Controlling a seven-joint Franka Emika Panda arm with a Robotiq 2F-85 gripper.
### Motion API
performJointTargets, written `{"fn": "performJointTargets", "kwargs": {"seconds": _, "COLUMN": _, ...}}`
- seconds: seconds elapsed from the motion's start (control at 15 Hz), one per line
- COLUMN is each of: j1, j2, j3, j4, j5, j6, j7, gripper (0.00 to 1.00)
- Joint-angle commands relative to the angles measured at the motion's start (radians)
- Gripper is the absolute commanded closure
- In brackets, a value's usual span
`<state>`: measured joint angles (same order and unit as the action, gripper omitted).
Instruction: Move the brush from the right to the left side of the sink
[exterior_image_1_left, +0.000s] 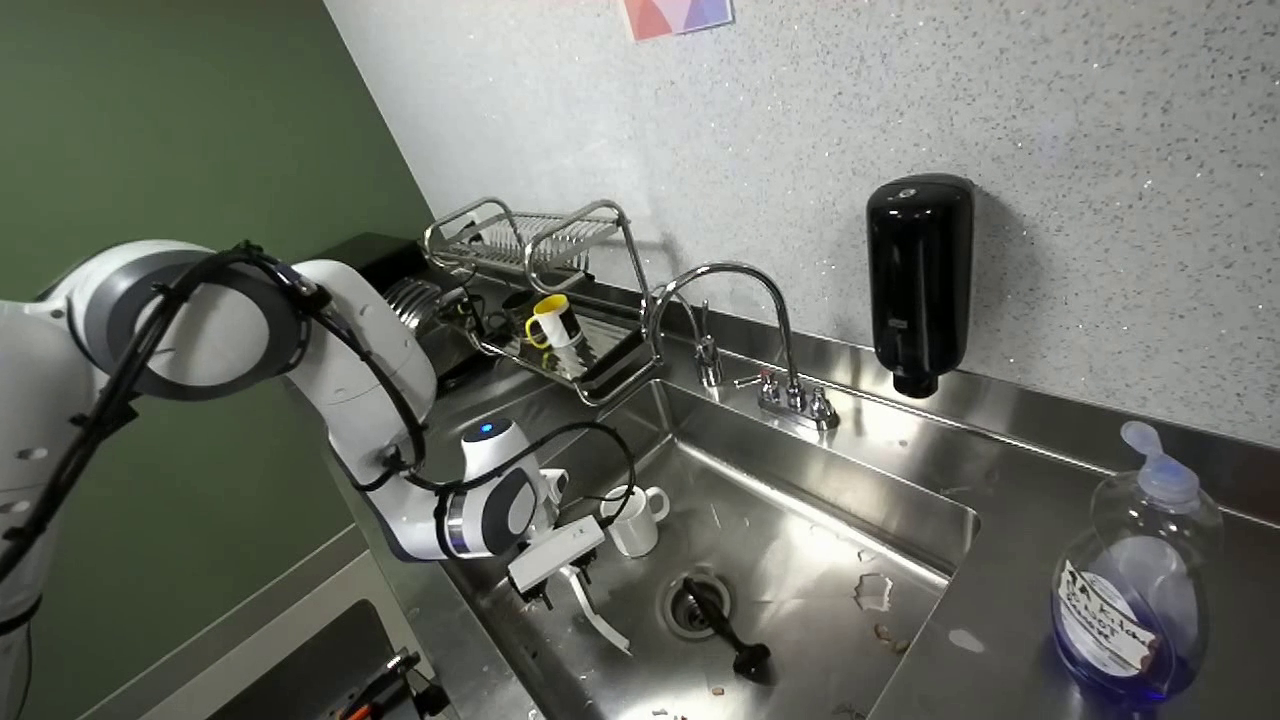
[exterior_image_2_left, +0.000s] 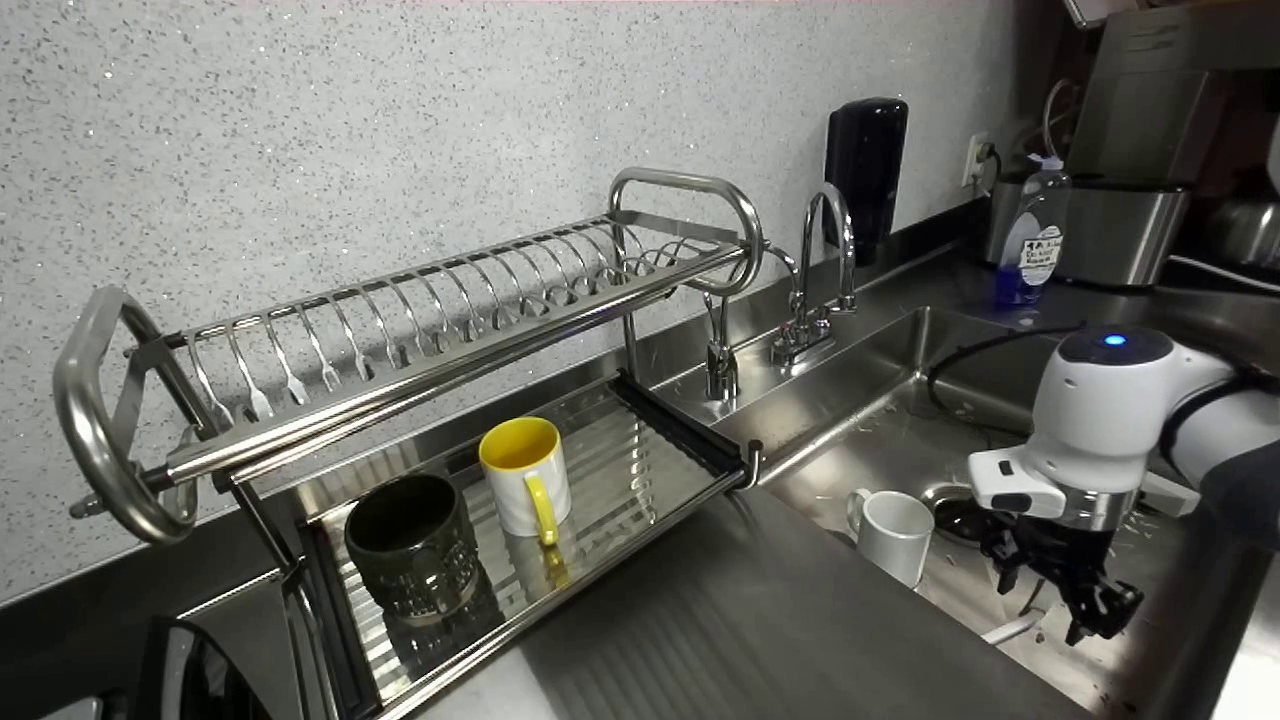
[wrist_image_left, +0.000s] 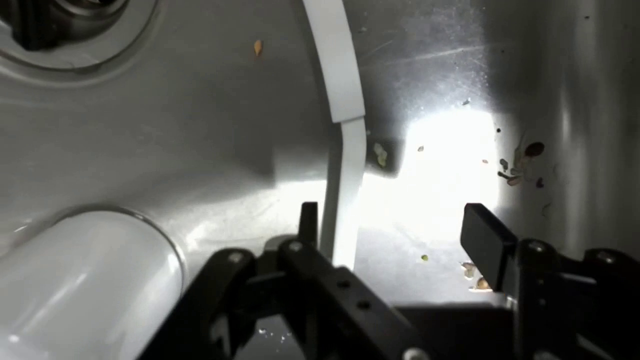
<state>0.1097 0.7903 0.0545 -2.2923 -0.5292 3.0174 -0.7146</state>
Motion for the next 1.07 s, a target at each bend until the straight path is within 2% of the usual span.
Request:
{"fn": "performJointTargets", "kwargs": {"seconds": 0.0, "j1": 0.065, "j2": -0.174, "j3": -0.093, "j4": -0.186, "j5": -0.066, "j6": 0.148, "j7": 0.04, "gripper": 0.0}}
{"fn": "performJointTargets", "kwargs": {"seconds": 0.2, "j1": 0.141, "j2": -0.284, "j3": -0.198, "j4": -0.281, "j5": -0.079, "j6": 0.265, "j7": 0.041, "gripper": 0.0}}
{"fn": "performJointTargets", "kwargs": {"seconds": 0.4, "j1": 0.152, "j2": -0.406, "j3": -0.24, "j4": -0.361, "j5": -0.071, "j6": 0.294, "j7": 0.017, "gripper": 0.0}}
{"fn": "performJointTargets", "kwargs": {"seconds": 0.53, "j1": 0.103, "j2": -0.491, "j3": -0.214, "j4": -0.399, "j5": -0.072, "j6": 0.273, "j7": 0.019, "gripper": 0.0}}
{"fn": "performJointTargets", "kwargs": {"seconds": 0.6, "j1": 0.048, "j2": -0.531, "j3": -0.176, "j4": -0.415, "j5": -0.075, "j6": 0.266, "j7": 0.022, "gripper": 0.0}}
{"fn": "performJointTargets", "kwargs": {"seconds": 0.73, "j1": -0.017, "j2": -0.588, "j3": -0.136, "j4": -0.435, "j5": -0.059, "j6": 0.268, "j7": 0.025, "gripper": 0.0}}
{"fn": "performJointTargets", "kwargs": {"seconds": 1.0, "j1": -0.095, "j2": -0.668, "j3": -0.106, "j4": -0.441, "j5": -0.013, "j6": 0.272, "j7": 0.06, "gripper": 0.0}}
